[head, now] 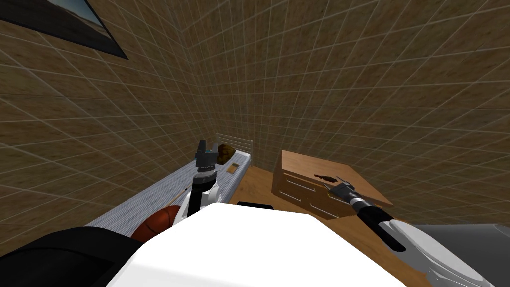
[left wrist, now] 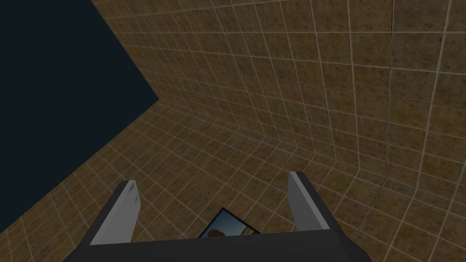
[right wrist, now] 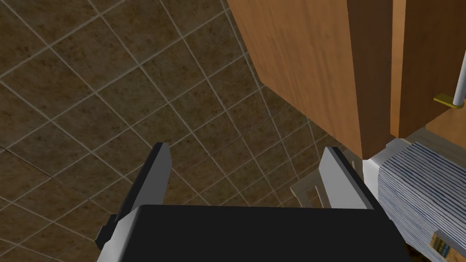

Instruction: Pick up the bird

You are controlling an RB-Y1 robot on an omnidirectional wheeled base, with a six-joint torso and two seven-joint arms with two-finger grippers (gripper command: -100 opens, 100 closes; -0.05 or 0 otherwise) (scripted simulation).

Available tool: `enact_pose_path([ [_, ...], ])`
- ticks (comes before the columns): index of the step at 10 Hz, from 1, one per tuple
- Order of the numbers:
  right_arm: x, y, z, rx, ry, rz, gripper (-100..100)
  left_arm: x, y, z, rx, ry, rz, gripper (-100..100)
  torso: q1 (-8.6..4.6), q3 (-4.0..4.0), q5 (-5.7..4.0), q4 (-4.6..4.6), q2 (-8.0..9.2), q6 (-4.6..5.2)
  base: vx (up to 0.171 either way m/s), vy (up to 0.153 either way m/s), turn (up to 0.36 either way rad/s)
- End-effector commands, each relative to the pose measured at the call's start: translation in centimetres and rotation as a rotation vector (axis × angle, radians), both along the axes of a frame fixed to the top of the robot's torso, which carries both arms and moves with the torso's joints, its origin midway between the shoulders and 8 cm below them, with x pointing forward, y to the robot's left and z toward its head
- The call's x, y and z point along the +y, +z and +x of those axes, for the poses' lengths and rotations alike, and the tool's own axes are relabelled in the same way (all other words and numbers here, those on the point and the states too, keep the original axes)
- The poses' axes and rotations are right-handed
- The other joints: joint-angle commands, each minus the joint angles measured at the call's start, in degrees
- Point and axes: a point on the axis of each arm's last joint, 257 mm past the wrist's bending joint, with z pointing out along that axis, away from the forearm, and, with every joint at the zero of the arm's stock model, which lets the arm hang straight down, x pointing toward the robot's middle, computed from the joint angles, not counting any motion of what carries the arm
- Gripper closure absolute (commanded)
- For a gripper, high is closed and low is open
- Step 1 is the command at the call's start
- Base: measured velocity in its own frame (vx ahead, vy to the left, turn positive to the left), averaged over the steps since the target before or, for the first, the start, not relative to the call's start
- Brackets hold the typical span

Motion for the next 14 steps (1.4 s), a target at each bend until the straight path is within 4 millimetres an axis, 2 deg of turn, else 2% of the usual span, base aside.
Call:
enact_pose_path([
  [1,-2.3,-0.9,-1.3,0.061,-0.008,-0.079,-100,0.0,0.0,0.0,0.000,0.000,0.000,0,0.00,0.00,0.00,0.00,0.00,0.00,0.112,0.007,0.093],
  [2,-2.9,-1.5,-1.9,0.075,-0.025,-0.077,-100,0.0,0.0,0.0,0.000,0.000,0.000,0,0.00,-0.03,0.00,0.00,-0.07,-0.03,0.101,0.006,0.058],
  [3,-4.4,-2.1,-3.2,0.123,-0.024,-0.139,-100,0.0,0.0,0.0,0.000,0.000,0.000,0,0.01,-0.02,-0.01,-0.01,-0.04,-0.01,0.115,0.004,0.104],
  [5,-5.0,-2.5,-3.8,0.135,-0.038,-0.137,-100,0.0,0.0,0.0,0.000,0.000,0.000,0,-0.02,-0.01,0.00,0.00,-0.02,-0.02,0.062,-0.006,0.024],
  [7,-8.0,-4.1,-7.1,0.241,-0.047,-0.237,-100,0.0,0.0,0.0,0.000,0.000,0.000,0,-0.06,0.05,-0.01,0.02,0.06,-0.03,0.122,-0.024,0.125],
  [9,-8.6,-4.5,-7.8,0.254,-0.061,-0.236,-100,0.0,0.0,0.0,0.000,0.000,0.000,0,-0.07,-0.11,-0.03,-0.04,-0.19,-0.02,0.109,-0.005,0.026],
  [10,-10.0,-5.3,-9.6,0.308,-0.065,-0.277,-100,0.0,0.0,0.0,0.000,0.000,0.000,0,0.01,-0.01,-0.01,-0.01,0.00,0.00,0.102,0.010,0.071],
  [12,-10.1,-5.4,-9.8,0.313,-0.069,-0.276,-100,0.0,0.0,0.0,0.000,0.000,0.000,0,0.00,0.00,0.00,0.00,0.01,-0.01,0.062,-0.010,0.035],
  [13,-11.2,-6.1,-11.6,0.362,-0.069,-0.311,-100,0.0,0.0,0.0,0.000,0.000,0.000,0,-0.02,0.09,-0.01,0.03,0.16,0.00,0.078,-0.025,0.075],
  [14,-11.5,-6.3,-11.9,0.369,-0.076,-0.309,-100,0.0,0.0,0.0,0.000,0.000,0.000,0,-0.07,0.05,-0.01,0.03,0.08,-0.01,0.097,-0.029,0.060],
])
